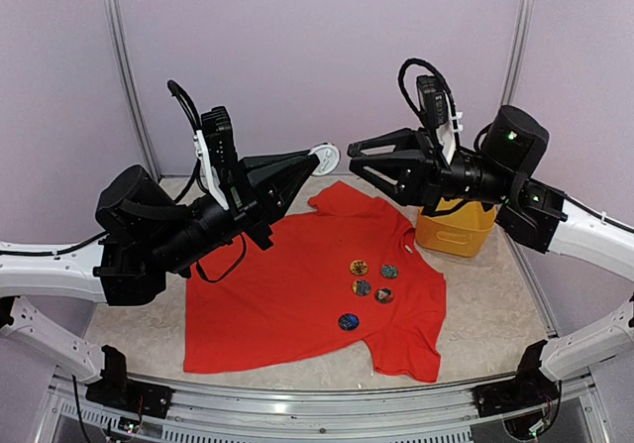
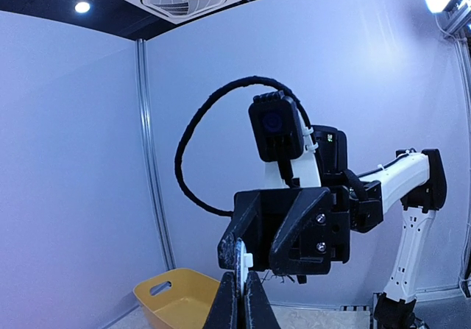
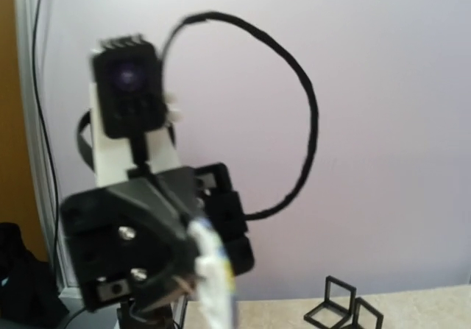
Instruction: Pin the brooch onto the clothing
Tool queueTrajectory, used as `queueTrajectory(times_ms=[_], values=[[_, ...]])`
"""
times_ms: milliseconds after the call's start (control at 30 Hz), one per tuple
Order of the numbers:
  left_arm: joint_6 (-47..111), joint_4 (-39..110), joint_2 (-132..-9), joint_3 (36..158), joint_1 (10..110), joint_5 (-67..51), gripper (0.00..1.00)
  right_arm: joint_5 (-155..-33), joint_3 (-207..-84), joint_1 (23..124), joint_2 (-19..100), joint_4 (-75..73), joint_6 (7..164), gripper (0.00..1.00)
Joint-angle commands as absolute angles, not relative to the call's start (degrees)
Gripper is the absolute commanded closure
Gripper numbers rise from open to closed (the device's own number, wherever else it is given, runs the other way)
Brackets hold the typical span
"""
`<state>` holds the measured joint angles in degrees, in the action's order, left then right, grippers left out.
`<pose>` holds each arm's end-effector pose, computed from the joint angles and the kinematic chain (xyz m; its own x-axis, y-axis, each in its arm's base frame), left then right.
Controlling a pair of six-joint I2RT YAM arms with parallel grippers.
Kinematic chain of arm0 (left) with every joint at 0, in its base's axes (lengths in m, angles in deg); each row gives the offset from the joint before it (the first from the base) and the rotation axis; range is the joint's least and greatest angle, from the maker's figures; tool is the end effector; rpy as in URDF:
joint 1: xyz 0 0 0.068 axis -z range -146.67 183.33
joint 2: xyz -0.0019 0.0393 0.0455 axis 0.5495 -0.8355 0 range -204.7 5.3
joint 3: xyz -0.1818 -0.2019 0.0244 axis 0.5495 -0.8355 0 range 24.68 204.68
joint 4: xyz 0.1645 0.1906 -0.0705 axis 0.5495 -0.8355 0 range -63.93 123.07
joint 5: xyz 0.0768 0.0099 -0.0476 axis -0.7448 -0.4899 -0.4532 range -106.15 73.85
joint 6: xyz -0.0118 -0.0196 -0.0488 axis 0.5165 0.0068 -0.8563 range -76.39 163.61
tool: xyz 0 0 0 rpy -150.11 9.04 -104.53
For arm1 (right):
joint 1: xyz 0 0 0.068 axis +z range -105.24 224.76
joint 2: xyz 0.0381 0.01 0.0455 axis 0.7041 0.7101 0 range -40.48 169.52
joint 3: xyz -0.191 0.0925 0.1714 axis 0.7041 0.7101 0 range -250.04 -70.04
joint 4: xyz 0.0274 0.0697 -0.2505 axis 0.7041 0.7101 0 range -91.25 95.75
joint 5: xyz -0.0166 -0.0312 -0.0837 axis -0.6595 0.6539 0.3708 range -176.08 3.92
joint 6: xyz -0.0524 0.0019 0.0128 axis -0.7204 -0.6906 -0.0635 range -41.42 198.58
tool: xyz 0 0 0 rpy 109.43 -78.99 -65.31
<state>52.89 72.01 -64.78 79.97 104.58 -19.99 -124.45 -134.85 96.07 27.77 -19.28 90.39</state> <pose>0.0930 -0.2664 0.4018 0.2789 -0.3213 -0.9050 0.8919 0.4361 0.1201 0.1509 0.2238 0.4296 -0.0478 0.1969 -0.9793 -0.9988 -0.0195 0.0448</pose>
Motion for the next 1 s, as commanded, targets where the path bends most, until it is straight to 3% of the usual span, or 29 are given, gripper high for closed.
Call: queueTrajectory(times_ms=[0, 567, 733, 867, 900, 933, 967], values=[[52.8, 72.2, -64.7, 80.0, 104.7, -19.3, 1.00, -124.6, -137.3, 95.9, 30.0, -22.3, 94.3, 0.70], [52.9, 71.7, -64.9, 80.2, 104.8, -19.0, 1.00, -131.1, -141.7, 96.1, 34.6, -20.0, 96.4, 0.87], [53.0, 71.7, -64.9, 80.3, 104.7, -19.0, 1.00, -132.2, -142.6, 96.1, 35.5, -17.7, 95.9, 1.00], [52.1, 71.7, -65.1, 80.4, 104.7, -21.3, 0.99, -133.5, -142.9, 96.1, 35.6, -16.1, 95.8, 1.00], [51.0, 71.7, -65.1, 80.4, 104.7, -23.8, 0.81, -131.4, -142.5, 95.6, 35.1, -15.2, 95.6, 1.00], [50.0, 71.4, -65.2, 80.3, 104.5, -27.2, 0.53, -129.3, -142.1, 94.7, 34.6, -13.9, 95.6, 1.00], [49.1, 70.7, -65.2, 80.2, 104.2, -30.6, 0.35, -126.2, -141.0, 93.6, 34.0, -12.4, 96.1, 1.00]])
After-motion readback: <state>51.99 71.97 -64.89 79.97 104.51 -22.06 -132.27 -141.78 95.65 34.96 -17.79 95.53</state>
